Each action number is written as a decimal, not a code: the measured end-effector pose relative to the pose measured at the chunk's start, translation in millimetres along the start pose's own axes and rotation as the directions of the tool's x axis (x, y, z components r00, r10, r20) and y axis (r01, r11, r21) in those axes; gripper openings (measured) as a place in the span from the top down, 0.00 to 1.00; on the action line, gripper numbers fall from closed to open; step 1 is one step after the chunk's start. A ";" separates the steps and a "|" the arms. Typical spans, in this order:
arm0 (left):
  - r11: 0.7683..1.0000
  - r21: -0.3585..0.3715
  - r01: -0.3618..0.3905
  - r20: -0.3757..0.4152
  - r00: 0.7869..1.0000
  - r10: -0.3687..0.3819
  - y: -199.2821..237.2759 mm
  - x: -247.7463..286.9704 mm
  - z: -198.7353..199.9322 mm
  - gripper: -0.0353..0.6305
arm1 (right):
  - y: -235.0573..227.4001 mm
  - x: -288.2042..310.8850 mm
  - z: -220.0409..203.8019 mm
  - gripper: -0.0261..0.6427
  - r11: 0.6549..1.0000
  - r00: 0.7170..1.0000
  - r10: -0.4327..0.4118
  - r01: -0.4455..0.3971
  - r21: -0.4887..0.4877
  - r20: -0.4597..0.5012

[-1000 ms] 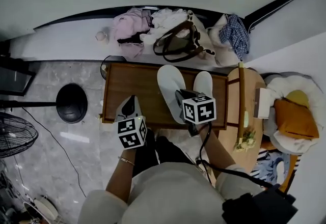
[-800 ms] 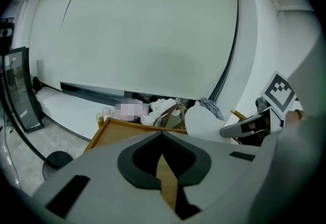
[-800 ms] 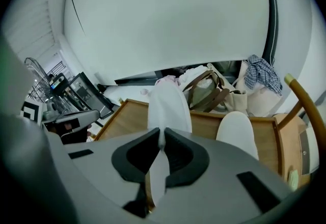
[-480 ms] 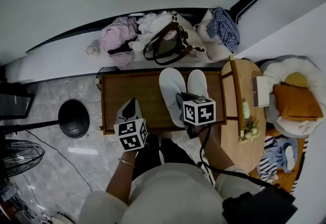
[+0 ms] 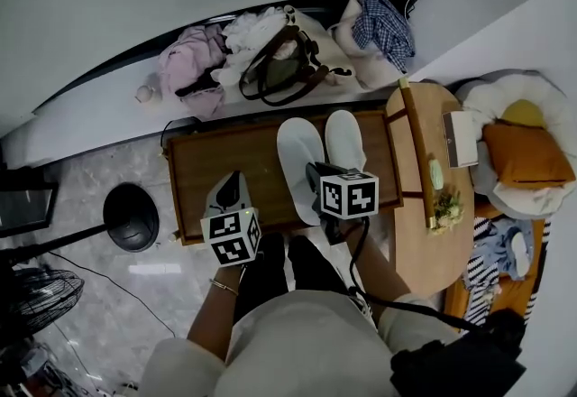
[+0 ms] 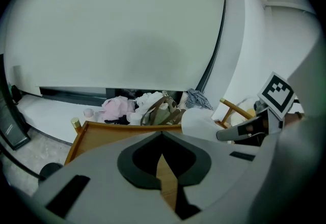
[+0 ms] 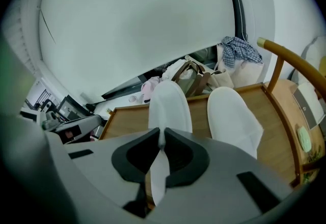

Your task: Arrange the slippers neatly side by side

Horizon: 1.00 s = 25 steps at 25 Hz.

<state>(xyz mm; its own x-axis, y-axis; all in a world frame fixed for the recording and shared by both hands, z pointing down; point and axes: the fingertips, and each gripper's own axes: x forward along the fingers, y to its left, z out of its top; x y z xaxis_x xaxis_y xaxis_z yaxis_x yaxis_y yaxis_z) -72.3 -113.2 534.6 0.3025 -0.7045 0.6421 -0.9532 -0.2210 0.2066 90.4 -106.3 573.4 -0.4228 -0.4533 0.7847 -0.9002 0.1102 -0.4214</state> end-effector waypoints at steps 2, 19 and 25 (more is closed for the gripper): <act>1.000 0.001 0.004 -0.016 1.000 -0.004 -0.4 2.6 -5.9 0.93 | -3.3 4.0 -4.3 0.89 1.000 1.000 -0.005 0.005 0.010 -0.009; 1.000 -0.027 -0.005 -0.101 0.995 0.002 2.5 27.7 -35.5 0.93 | -38.2 35.8 -10.5 0.89 0.998 0.998 -0.039 0.042 0.052 -0.055; 0.999 -0.035 -0.013 -0.115 0.993 0.008 4.6 31.9 -40.6 0.93 | -44.2 42.8 -8.7 0.89 0.998 0.997 -0.040 0.042 0.040 -0.071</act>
<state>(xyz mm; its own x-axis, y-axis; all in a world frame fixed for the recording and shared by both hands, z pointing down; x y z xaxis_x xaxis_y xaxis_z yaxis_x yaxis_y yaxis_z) -66.8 -109.3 586.0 0.2928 -0.6242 0.7244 -0.9562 -0.1883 0.2242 111.2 -122.9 629.6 -0.3933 -0.3930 0.8312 -0.9125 0.0557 -0.4054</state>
